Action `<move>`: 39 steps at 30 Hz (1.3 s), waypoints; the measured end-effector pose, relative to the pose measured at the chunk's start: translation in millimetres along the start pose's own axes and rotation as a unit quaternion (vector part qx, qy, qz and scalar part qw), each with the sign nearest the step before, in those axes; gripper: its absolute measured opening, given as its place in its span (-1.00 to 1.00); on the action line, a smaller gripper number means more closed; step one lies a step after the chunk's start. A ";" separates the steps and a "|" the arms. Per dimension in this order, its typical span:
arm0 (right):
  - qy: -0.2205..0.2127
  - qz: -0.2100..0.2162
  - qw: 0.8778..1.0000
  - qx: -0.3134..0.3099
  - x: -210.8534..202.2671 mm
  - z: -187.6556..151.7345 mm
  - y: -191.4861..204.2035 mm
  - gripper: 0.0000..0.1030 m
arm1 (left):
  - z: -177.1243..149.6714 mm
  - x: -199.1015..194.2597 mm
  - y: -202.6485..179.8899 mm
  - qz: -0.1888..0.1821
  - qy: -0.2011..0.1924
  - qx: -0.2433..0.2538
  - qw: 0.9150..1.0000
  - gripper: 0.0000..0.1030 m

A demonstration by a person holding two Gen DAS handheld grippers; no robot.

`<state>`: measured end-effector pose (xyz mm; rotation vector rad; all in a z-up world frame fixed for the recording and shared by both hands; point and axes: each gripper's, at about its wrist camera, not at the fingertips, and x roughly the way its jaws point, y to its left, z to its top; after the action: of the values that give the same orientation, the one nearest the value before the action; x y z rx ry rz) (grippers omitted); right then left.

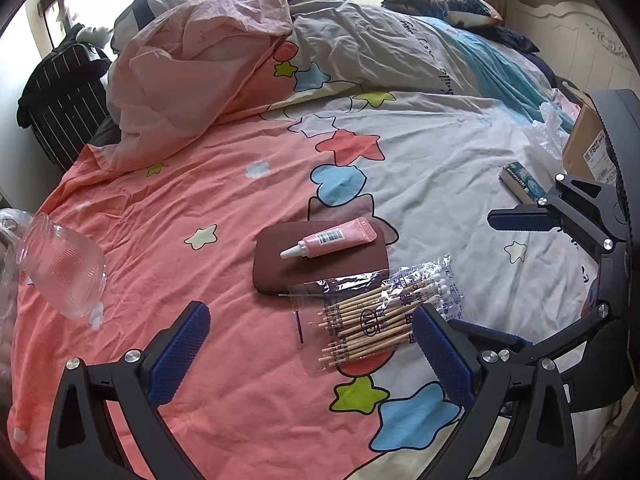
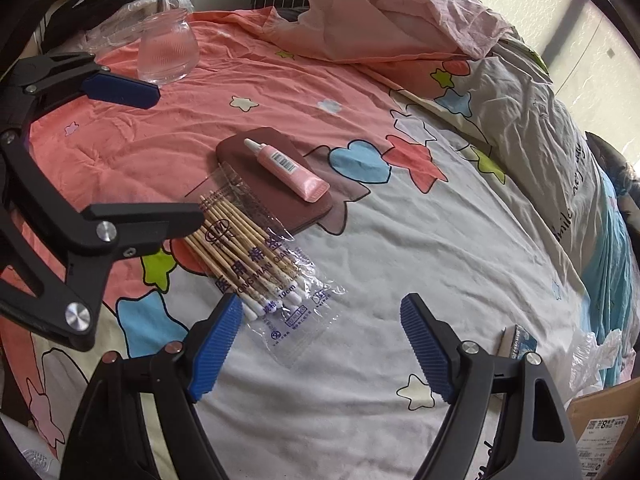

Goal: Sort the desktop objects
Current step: 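Move the left tool toward the cotton swab pack while the right tool approaches the blue card box, then close the left tool on the cotton swab pack while the right tool nears the blue card box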

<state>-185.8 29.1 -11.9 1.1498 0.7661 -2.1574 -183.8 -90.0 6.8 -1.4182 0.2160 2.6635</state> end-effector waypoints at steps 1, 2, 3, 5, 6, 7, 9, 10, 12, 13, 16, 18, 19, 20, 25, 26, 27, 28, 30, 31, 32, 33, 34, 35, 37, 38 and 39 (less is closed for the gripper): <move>0.000 -0.004 1.000 -0.002 0.7 1.4 -0.6 0.53 | -0.9 2.5 0.1 -0.003 0.001 0.001 1.000 1.00; 0.000 -0.008 1.000 -0.005 1.3 2.8 -1.5 0.53 | -1.7 5.1 0.2 -0.005 0.002 0.002 1.000 1.00; 0.000 -0.013 1.000 -0.006 2.1 4.3 -3.4 0.53 | -2.6 7.6 0.3 -0.008 0.003 0.002 1.000 1.00; 0.003 -0.018 1.000 -0.007 4.7 6.7 -7.5 0.53 | -5.0 12.4 -0.8 -0.009 0.003 0.007 1.000 1.00; 0.005 -0.019 1.000 -0.007 6.3 7.6 -9.8 0.53 | -6.2 14.5 -1.8 -0.012 0.003 0.010 1.000 1.00; 0.006 -0.020 1.000 -0.008 7.6 8.3 -11.9 0.53 | -7.3 16.3 -3.0 -0.016 0.004 0.013 1.000 1.00; 0.007 -0.021 1.000 -0.007 8.7 8.7 -16.3 0.53 | -9.4 20.2 -6.3 -0.025 0.004 0.019 1.000 1.00; 0.007 -0.022 1.000 -0.006 9.1 8.4 -18.8 0.53 | -10.3 22.0 -9.0 -0.030 0.003 0.023 0.999 1.00; 0.009 -0.024 1.000 -0.001 9.8 6.7 -24.6 0.53 | -11.1 24.3 -14.4 -0.031 0.000 0.033 0.999 1.00; 0.010 -0.025 1.000 0.002 10.2 5.9 -27.5 0.53 | -11.4 25.4 -17.6 -0.030 -0.003 0.040 0.999 1.00; 0.016 -0.029 0.999 0.012 11.8 0.6 -37.6 0.53 | -11.8 29.0 -27.4 -0.023 -0.006 0.059 0.998 1.00; 0.019 -0.026 0.999 0.021 12.8 -3.3 -43.9 0.53 | -12.1 31.8 -32.5 -0.020 -0.004 0.067 0.998 1.00; 0.021 -0.025 0.999 0.024 13.2 -5.1 -46.5 0.53 | -12.3 33.3 -35.0 -0.018 -0.003 0.072 0.997 1.00; 0.021 -0.025 0.999 0.026 13.3 -6.8 -47.9 0.53 | -12.6 34.3 -37.0 -0.017 -0.002 0.075 0.997 1.00; 0.023 -0.011 0.999 0.029 14.8 -11.3 -47.4 0.53 | -14.8 36.7 -44.1 -0.025 -0.002 0.089 0.996 1.00; 0.024 -0.012 0.999 0.027 15.2 -11.7 -46.1 0.53 | -15.3 37.2 -45.5 -0.027 -0.002 0.092 0.995 1.00; 0.024 -0.013 0.999 0.026 15.6 -12.0 -44.9 0.53 | -15.7 37.6 -47.0 -0.028 -0.002 0.095 0.995 1.00; 0.024 -0.013 0.999 0.025 15.9 -12.2 -43.8 0.53 | -16.2 38.1 -48.4 -0.030 -0.002 0.097 0.995 1.00; 0.024 -0.011 0.999 0.026 15.6 -12.3 -43.5 0.53 | -17.1 39.5 -52.2 -0.031 -0.003 0.105 0.994 1.00; 0.022 -0.009 0.999 0.028 15.1 -12.5 -43.8 0.53 | -17.7 40.8 -55.4 -0.029 -0.004 0.112 0.993 1.00; 0.021 -0.008 0.999 0.029 14.5 -12.7 -44.3 0.53 | -18.2 42.0 -58.2 -0.027 -0.005 0.117 0.993 1.00; 0.020 -0.007 0.999 0.030 13.8 -13.1 -45.0 0.53 | -18.5 43.3 -60.6 -0.025 -0.007 0.123 0.992 1.00; 0.019 -0.007 0.999 0.032 13.1 -13.8 -46.0 0.53 | -18.8 44.5 -63.1 -0.022 -0.009 0.128 0.992 1.00; 0.019 -0.006 0.999 0.033 12.7 -14.6 -47.2 0.53 | -18.8 45.7 -64.6 -0.022 -0.011 0.131 0.991 1.00; 0.019 -0.005 0.999 0.040 12.8 -17.2 -50.5 0.53 | -18.1 48.1 -65.4 -0.024 -0.013 0.131 0.991 1.00; 0.020 -0.004 0.999 0.043 12.9 -18.4 -52.2 0.53 | -17.4 49.1 -64.9 -0.026 -0.013 0.129 0.991 1.00; 0.020 -0.003 0.999 0.046 12.9 -19.7 -53.9 0.53 | -16.7 50.3 -64.3 -0.028 -0.012 0.125 0.992 1.00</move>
<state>-219.5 76.5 -20.5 1.2419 0.6948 -2.1997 -187.3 -28.0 -48.7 -1.2929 0.4821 2.5019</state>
